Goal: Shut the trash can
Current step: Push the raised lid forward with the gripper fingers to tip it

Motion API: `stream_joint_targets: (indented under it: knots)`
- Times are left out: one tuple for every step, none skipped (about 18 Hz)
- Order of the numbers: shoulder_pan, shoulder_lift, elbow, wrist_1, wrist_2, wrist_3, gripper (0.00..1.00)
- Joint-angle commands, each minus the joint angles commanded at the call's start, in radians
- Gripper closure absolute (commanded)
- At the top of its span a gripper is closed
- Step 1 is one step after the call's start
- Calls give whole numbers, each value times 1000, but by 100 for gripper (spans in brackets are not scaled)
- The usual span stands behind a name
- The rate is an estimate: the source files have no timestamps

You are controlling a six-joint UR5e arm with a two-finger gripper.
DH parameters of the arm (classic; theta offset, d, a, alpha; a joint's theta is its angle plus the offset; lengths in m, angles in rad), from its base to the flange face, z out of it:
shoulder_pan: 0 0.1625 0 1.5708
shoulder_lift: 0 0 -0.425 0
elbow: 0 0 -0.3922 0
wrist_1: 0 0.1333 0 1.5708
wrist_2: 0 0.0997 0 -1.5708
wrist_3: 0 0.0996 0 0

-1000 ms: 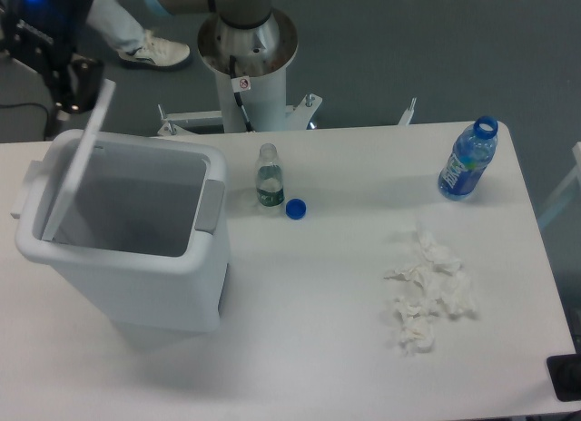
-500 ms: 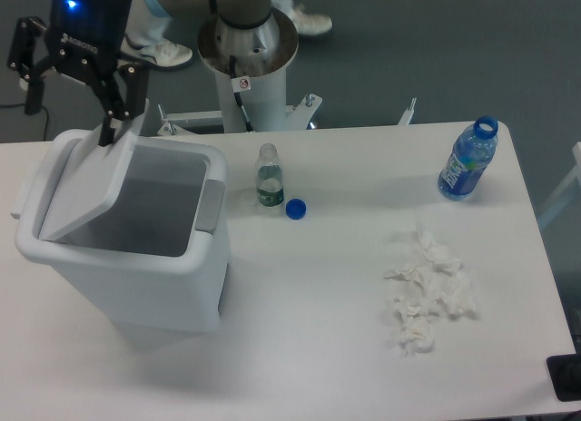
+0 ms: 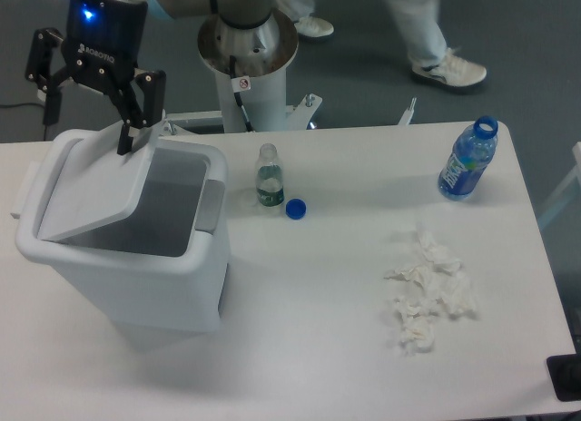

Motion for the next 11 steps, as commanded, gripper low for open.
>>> stream_joint_targets:
  knots:
    - [2, 0, 0, 0, 0, 0, 0]
    - [3, -2, 0, 0, 0, 0, 0]
    - [6, -2, 2, 0, 0, 5, 0]
    - [6, -8, 2, 0, 2, 20, 0]
    - [8, -15, 0, -2, 2, 35, 0]
    - [8, -20, 0, -2, 6, 41, 0]
    - [8, -24, 0, 0, 20, 41, 0]
    - [8, -31, 0, 0, 32, 43, 0]
    - [8, -31, 0, 0, 34, 43, 0]
    - [8, -32, 0, 0, 35, 43, 0]
    - [9, -32, 0, 0, 35, 44, 0]
